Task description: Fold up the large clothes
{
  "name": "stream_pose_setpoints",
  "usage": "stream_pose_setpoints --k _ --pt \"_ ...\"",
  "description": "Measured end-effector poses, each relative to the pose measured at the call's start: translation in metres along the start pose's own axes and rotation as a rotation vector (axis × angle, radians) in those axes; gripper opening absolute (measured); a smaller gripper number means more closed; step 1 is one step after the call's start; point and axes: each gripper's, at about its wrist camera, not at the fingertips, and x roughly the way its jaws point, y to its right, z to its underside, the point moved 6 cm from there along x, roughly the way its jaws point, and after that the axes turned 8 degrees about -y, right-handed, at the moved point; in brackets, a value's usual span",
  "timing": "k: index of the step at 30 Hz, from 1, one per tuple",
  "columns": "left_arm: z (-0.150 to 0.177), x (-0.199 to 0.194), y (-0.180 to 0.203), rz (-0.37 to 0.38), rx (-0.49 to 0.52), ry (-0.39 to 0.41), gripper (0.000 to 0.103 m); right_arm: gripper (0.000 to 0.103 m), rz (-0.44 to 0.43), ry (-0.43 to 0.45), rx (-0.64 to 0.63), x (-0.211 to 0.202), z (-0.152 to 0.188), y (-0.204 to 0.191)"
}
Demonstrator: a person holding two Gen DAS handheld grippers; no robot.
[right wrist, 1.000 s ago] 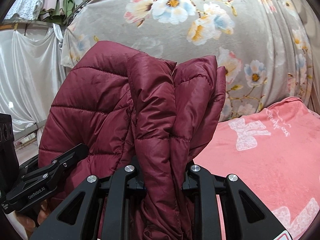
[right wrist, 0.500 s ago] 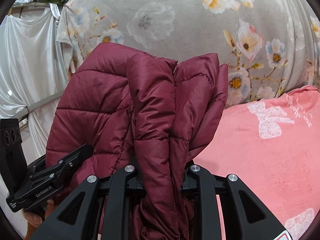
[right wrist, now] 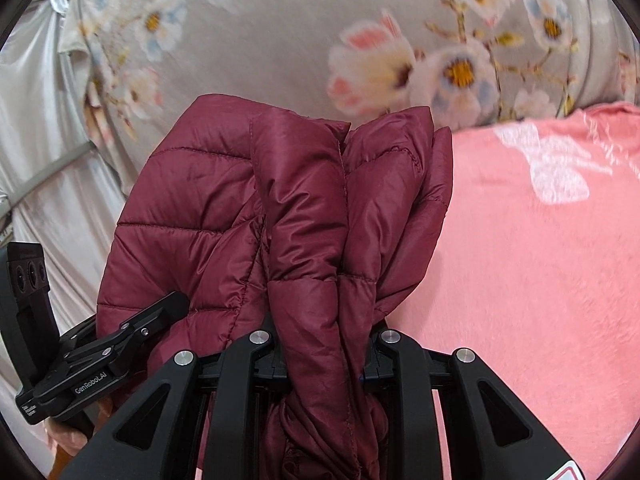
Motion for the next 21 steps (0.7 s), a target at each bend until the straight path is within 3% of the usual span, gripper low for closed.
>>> stream_pose_setpoints --k 10,21 --pt "0.03 0.052 -0.014 -0.006 -0.03 -0.1 0.048 0.02 0.027 -0.082 0.031 0.047 0.02 0.025" --pt "0.037 0.069 -0.022 -0.011 -0.045 -0.116 0.054 0.021 0.059 -0.118 0.044 0.065 0.025 0.037"
